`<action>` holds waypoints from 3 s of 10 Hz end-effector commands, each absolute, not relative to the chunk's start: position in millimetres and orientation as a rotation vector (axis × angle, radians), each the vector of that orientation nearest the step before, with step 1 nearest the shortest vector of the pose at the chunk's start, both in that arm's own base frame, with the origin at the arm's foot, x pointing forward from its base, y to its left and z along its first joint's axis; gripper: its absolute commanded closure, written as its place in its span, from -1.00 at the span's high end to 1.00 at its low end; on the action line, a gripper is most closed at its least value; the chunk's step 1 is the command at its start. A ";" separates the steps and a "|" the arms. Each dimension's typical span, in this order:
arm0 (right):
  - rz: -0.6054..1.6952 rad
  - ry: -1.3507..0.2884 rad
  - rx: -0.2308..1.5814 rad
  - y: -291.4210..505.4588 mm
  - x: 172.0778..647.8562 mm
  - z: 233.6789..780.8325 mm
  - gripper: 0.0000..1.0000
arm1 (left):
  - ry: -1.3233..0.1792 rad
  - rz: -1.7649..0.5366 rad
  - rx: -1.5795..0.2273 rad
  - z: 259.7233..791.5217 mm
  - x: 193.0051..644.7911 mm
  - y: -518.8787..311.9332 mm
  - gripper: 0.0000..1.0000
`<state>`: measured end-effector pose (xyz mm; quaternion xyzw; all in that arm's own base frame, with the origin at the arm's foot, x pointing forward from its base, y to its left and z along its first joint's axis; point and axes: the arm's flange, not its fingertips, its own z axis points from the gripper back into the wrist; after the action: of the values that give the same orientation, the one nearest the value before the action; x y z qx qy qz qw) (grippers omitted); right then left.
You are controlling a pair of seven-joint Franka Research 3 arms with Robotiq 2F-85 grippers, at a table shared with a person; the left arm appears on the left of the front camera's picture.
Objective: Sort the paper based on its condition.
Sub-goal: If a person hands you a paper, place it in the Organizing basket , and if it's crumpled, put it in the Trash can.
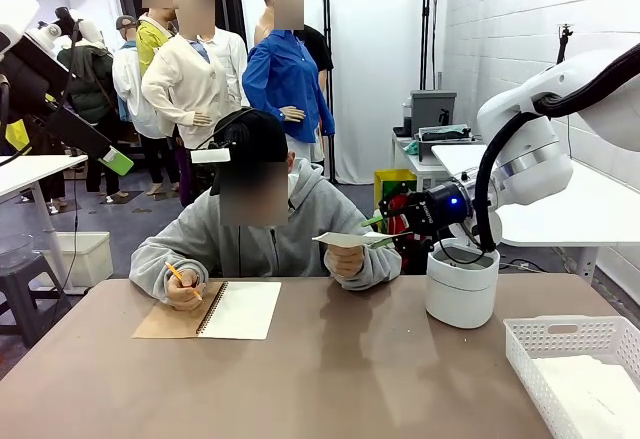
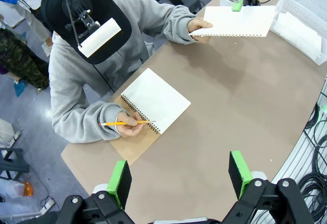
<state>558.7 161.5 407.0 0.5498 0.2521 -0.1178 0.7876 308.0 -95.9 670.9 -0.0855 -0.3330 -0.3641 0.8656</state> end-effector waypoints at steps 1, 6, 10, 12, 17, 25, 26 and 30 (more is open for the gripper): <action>-0.262 0.569 1.218 162.6 563.9 407.7 -1.00 | -0.699 -0.764 -0.186 671.2 308.1 -94.9 1.00; -0.272 0.629 1.215 161.0 558.8 406.5 -1.00 | -0.699 -0.764 -0.186 671.2 308.1 -94.9 1.00; -0.085 0.504 1.178 160.7 543.6 439.5 -1.00 | -0.699 -0.764 -0.186 671.2 308.1 -94.9 1.00; 0.071 0.432 1.094 156.6 517.7 479.0 -1.00 | -0.699 -0.764 -0.186 671.2 308.1 -94.9 1.00; 0.289 -0.017 0.689 109.7 407.7 555.0 -1.00 | -0.699 -0.764 -0.186 671.2 308.1 -94.9 1.00; 0.155 -0.121 0.323 11.6 360.3 540.7 -1.00 | -0.699 -0.764 -0.186 671.2 308.1 -94.9 1.00; 0.119 -0.074 0.323 -2.5 362.5 526.4 -1.00 | -0.699 -0.764 -0.186 671.2 308.1 -94.9 1.00; -0.040 -0.012 0.394 -25.3 356.0 495.8 -1.00 | -0.699 -0.764 -0.186 671.2 308.1 -94.9 1.00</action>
<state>356.8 -31.4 492.8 0.1701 0.0047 0.0060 0.9854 307.9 -96.3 671.0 -0.0850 -0.3330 -0.3643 0.8655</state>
